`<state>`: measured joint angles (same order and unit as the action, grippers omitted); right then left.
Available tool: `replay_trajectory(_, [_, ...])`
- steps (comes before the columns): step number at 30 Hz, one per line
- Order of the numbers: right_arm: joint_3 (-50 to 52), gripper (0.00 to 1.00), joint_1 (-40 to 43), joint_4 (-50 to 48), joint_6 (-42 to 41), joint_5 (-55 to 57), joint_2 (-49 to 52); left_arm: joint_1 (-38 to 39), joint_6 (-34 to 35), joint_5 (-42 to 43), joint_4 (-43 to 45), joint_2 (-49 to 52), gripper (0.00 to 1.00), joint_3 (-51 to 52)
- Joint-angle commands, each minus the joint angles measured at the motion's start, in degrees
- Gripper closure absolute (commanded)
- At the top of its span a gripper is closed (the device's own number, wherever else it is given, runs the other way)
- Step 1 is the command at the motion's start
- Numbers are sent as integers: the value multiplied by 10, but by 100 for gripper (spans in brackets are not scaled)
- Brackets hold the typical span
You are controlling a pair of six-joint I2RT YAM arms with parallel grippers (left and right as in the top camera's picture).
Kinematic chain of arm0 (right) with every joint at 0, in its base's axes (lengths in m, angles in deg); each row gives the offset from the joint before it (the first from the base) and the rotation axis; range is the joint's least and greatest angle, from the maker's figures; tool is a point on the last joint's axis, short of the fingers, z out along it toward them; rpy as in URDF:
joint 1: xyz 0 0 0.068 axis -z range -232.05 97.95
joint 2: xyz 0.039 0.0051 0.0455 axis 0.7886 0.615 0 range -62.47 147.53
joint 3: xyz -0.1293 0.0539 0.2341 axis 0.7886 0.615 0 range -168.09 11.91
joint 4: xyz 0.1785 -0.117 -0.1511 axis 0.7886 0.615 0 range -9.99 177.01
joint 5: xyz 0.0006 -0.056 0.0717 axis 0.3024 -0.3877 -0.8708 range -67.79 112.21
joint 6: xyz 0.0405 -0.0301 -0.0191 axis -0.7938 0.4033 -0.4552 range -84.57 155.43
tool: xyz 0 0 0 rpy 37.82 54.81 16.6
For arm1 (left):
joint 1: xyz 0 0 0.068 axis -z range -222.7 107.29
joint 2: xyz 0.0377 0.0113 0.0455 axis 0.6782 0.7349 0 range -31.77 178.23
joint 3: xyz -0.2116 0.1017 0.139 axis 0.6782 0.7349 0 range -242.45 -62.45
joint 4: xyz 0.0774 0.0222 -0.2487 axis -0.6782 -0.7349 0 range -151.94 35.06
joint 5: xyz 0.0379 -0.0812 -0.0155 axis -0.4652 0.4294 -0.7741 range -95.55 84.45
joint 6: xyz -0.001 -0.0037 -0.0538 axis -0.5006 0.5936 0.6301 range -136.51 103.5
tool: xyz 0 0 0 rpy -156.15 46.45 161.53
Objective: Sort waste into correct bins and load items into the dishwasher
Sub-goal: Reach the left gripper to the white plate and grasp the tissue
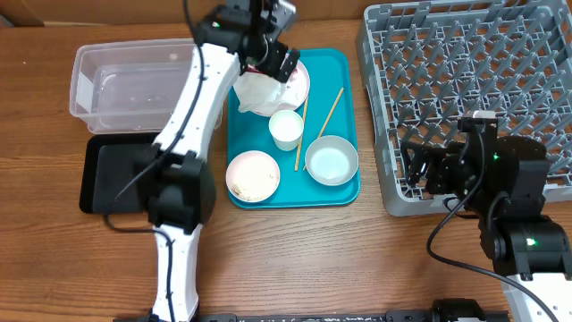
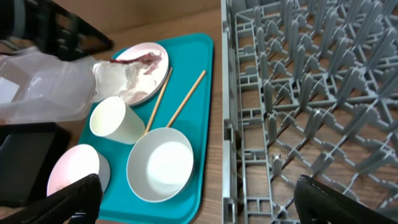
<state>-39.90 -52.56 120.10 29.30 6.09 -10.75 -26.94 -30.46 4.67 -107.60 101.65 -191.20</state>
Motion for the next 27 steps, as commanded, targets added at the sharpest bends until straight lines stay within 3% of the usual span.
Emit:
replay_trajectory(1, [-15, 0, -3, 1, 2, -5, -2, 0, -10, -21, 3, 35, 0, -15])
replay_trajectory(19, [-15, 0, -3, 2, 2, -5, -2, -1, -97, -83, 14, 133, 0, -15])
replay_trajectory(24, [-15, 0, -3, 2, 2, -5, -2, -1, -96, -83, 13, 145, 16, -14])
replay_trajectory(27, [-15, 0, -3, 2, 2, -5, -2, -1, -96, -83, 14, 145, 43, -14])
